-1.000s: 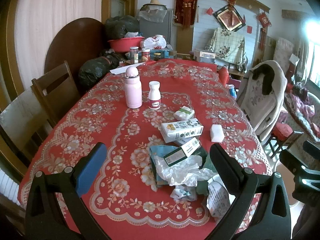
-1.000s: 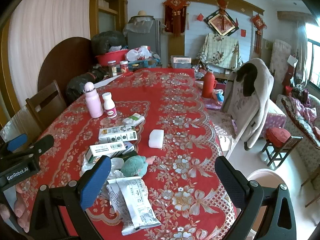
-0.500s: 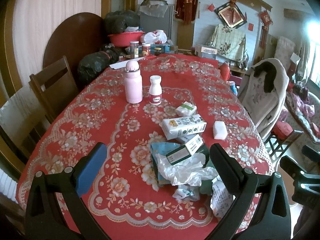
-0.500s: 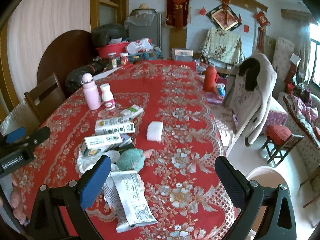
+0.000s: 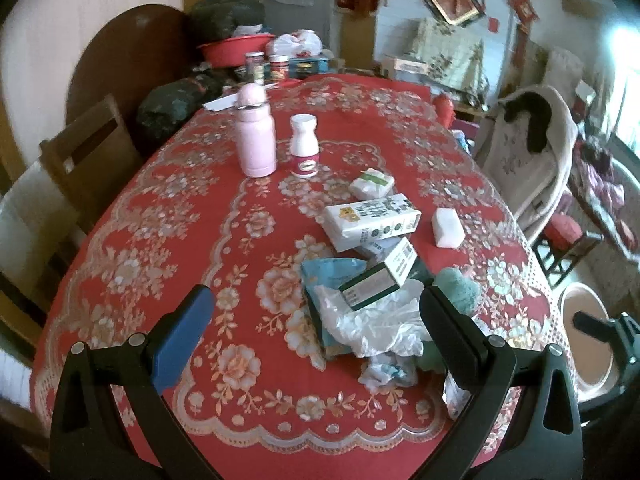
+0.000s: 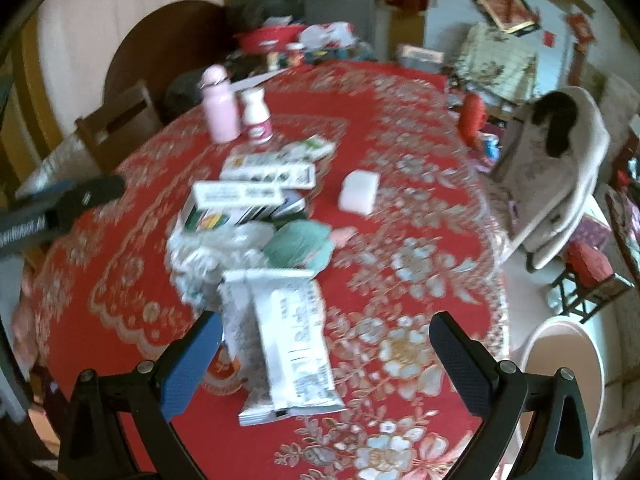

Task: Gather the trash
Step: 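Grasp the white snack packet with the right tool while the left tool grasps a white medicine box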

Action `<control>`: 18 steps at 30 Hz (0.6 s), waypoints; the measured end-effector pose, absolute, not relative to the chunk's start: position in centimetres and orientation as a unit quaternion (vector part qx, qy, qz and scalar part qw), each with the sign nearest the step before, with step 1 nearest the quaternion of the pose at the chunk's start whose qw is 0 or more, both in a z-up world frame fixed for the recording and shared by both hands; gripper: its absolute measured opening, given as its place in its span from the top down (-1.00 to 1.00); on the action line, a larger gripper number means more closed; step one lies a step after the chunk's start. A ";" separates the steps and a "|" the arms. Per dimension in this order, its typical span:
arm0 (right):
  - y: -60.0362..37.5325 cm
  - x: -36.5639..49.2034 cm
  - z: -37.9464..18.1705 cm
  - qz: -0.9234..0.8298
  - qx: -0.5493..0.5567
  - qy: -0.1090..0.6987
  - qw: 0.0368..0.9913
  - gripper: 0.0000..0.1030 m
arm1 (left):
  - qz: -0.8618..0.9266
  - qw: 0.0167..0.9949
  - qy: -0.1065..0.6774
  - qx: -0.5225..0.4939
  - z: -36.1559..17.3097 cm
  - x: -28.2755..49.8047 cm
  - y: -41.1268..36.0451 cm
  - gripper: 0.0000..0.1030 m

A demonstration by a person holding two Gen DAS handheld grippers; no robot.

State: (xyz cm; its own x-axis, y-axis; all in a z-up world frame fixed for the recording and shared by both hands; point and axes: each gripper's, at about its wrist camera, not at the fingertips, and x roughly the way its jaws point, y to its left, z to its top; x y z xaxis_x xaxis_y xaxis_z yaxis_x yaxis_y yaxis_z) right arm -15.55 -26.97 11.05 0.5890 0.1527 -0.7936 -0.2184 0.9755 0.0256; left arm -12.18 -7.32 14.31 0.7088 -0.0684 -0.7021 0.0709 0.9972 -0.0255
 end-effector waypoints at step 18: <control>-27.3 -12.6 5.3 0.153 0.030 0.521 0.839 0.01 | -0.121 0.887 0.435 0.103 9.5 -4.5 -12.0 -0.33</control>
State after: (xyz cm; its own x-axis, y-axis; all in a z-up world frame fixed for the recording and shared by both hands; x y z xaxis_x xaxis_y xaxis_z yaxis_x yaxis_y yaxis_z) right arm -12.61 -27.35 5.35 0.4102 0.2888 -0.8651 -0.2255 0.9512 0.2106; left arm -4.51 -11.99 9.47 0.5930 -0.1242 -0.7956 0.3031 0.9498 0.0777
